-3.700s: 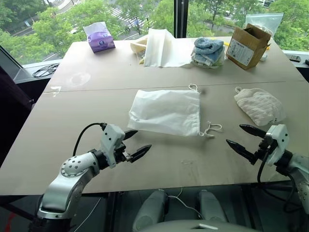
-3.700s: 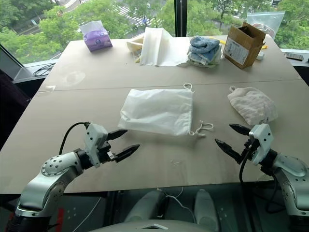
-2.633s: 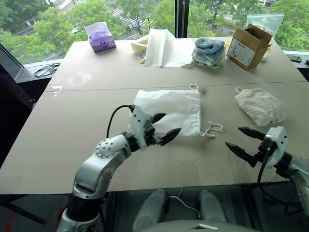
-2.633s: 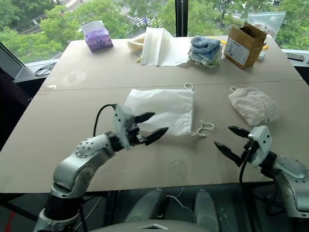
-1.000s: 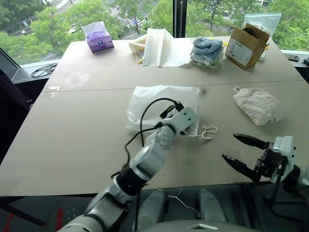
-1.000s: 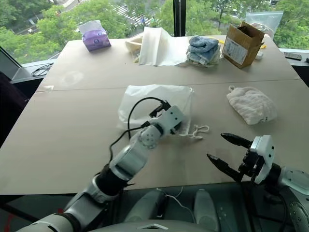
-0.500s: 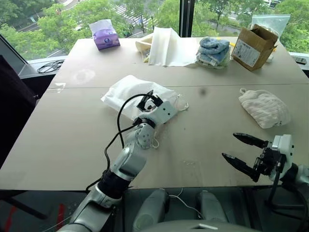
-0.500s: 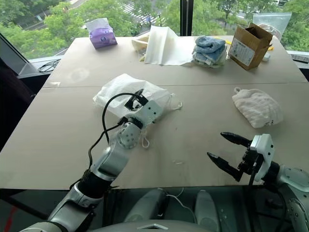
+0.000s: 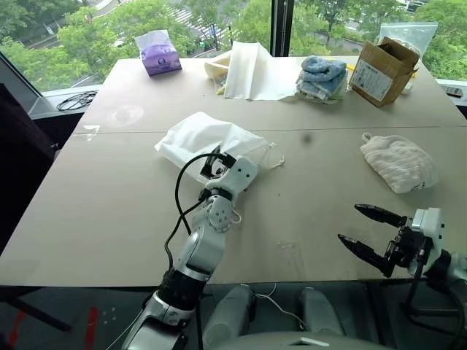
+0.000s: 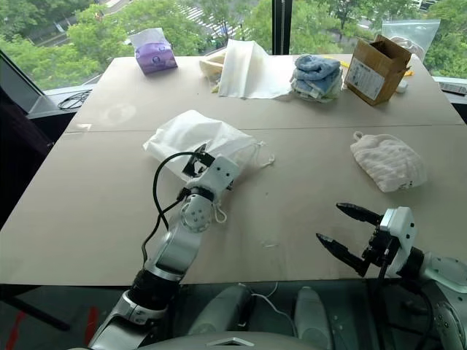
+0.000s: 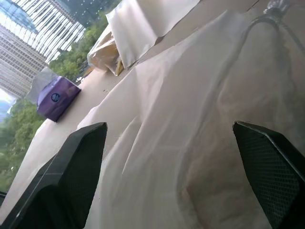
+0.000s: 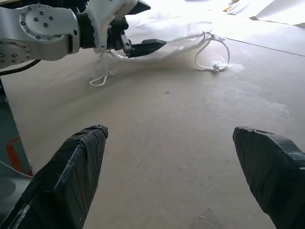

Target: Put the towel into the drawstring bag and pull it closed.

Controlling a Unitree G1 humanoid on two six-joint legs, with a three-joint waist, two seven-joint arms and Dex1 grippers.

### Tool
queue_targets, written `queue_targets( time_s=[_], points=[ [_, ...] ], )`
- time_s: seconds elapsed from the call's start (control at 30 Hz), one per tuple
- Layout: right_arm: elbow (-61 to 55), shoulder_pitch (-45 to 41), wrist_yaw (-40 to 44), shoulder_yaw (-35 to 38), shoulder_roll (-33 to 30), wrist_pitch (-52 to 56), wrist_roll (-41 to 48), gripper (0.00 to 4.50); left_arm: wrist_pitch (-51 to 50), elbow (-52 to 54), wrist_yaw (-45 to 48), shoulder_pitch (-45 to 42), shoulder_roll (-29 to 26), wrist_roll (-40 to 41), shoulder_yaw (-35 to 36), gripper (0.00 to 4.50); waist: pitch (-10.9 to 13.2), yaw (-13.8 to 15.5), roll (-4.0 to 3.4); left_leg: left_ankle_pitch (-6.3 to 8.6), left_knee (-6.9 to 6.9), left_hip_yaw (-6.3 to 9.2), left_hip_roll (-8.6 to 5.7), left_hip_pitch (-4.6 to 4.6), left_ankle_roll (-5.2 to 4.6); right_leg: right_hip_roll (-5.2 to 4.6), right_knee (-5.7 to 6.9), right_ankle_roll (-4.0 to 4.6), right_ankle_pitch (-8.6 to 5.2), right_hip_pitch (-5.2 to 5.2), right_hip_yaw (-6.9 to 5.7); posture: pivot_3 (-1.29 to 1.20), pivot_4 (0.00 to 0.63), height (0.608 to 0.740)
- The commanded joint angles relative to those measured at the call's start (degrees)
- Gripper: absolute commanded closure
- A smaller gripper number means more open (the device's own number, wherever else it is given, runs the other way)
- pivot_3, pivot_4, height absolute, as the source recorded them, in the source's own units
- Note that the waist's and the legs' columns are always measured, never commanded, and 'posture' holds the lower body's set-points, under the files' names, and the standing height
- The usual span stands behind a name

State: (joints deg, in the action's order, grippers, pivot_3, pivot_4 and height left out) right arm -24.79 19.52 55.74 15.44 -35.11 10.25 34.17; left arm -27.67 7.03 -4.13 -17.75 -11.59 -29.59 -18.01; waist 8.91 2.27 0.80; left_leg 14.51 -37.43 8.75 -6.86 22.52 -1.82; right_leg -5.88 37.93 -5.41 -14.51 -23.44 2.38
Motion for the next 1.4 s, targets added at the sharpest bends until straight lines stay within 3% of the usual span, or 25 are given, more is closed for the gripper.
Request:
queue_targets(
  time_s=[0.03,0.27,0.47,0.57,0.8,0.83,1.0,1.13,1.33,1.4],
  points=[
    [-0.53,-0.27,0.15,-0.01,0.57,-1.67,-0.12,0.00,0.58,-4.84,-1.35,-3.14,-0.93,-3.20,0.17,0.15,0.00,0.05,0.00,0.00,0.00,-0.01,0.00,-0.01,0.00,0.00,0.00,0.00,0.00,0.01,0.00,0.00,0.150,0.740],
    [0.35,-2.08,-0.07,-0.07,0.48,-1.83,-0.37,0.00,3.22,-14.52,0.03,-8.12,-1.29,-4.92,-2.54,0.15,-0.02,0.01,0.01,0.00,-0.02,0.00,-0.03,0.00,0.00,-0.01,0.00,-0.02,0.01,0.01,-0.01,0.00,0.150,0.740],
    [0.90,-3.40,-0.28,0.09,0.51,-1.90,-0.74,0.00,5.74,-19.53,2.99,-9.59,-0.93,-1.61,-0.65,0.15,-0.14,0.07,-0.07,0.00,-0.01,0.01,-0.03,-0.03,0.00,-0.01,0.01,-0.02,0.01,0.04,-0.02,0.00,0.150,0.740],
    [0.78,-3.72,-0.63,0.02,0.71,-1.84,-0.91,0.00,8.35,-20.55,5.31,-10.11,-1.26,0.71,0.59,0.87,-0.18,0.03,-0.10,0.00,-0.02,0.01,-0.03,-0.09,0.00,-0.02,0.02,-0.02,0.01,0.09,-0.03,0.00,0.150,0.740],
    [0.33,-4.00,-1.49,-0.28,0.76,-1.59,-1.06,0.00,13.87,-18.04,3.06,-9.55,-3.29,-1.12,0.59,4.30,-0.22,0.08,-0.15,-0.01,-0.02,0.02,-0.03,-0.10,0.01,-0.02,0.02,-0.02,0.02,0.09,-0.02,0.00,0.150,0.740],
    [0.22,-3.97,-1.58,-0.34,0.78,-1.57,-1.10,0.00,14.17,-17.05,2.73,-9.08,-3.46,-1.42,0.76,4.41,-0.22,0.07,-0.14,-0.01,-0.02,0.02,-0.03,-0.10,0.01,-0.02,0.02,-0.02,0.02,0.10,-0.02,0.00,0.150,0.740],
    [0.02,-4.42,-2.00,-0.55,0.76,-1.13,-1.02,0.00,14.50,-8.63,2.90,-5.64,-4.76,-2.36,2.58,4.41,-0.21,-0.11,-0.13,0.00,-0.01,-0.01,-0.04,-0.07,0.00,-0.02,0.01,-0.03,0.02,0.04,0.04,0.00,0.150,0.740],
    [0.16,-5.31,-2.21,-0.56,0.42,-0.54,-0.78,0.00,10.35,-2.57,11.84,-7.60,-6.42,-1.00,2.83,4.41,-0.20,-0.12,-0.13,-0.01,-0.01,0.01,-0.04,0.02,0.01,-0.01,0.03,-0.02,0.02,-0.02,0.00,0.00,0.150,0.740],
    [1.08,-7.13,-2.18,-1.19,0.33,-0.11,-1.01,0.00,2.13,3.89,23.52,-18.96,-8.89,1.12,5.15,4.41,-0.17,-0.13,-0.07,-0.01,-0.06,0.04,-0.04,0.07,0.01,0.01,0.02,-0.03,0.03,-0.02,-0.06,0.00,0.150,0.740],
    [1.41,-7.68,-2.38,-1.61,0.72,-0.23,-1.30,0.00,-2.56,2.38,31.09,-18.68,-10.83,1.82,2.09,4.41,-0.22,-0.51,-0.15,-0.01,-0.05,0.04,-0.04,0.07,0.01,0.02,0.00,-0.03,0.03,-0.02,-0.06,0.00,0.150,0.740]
  ],
)
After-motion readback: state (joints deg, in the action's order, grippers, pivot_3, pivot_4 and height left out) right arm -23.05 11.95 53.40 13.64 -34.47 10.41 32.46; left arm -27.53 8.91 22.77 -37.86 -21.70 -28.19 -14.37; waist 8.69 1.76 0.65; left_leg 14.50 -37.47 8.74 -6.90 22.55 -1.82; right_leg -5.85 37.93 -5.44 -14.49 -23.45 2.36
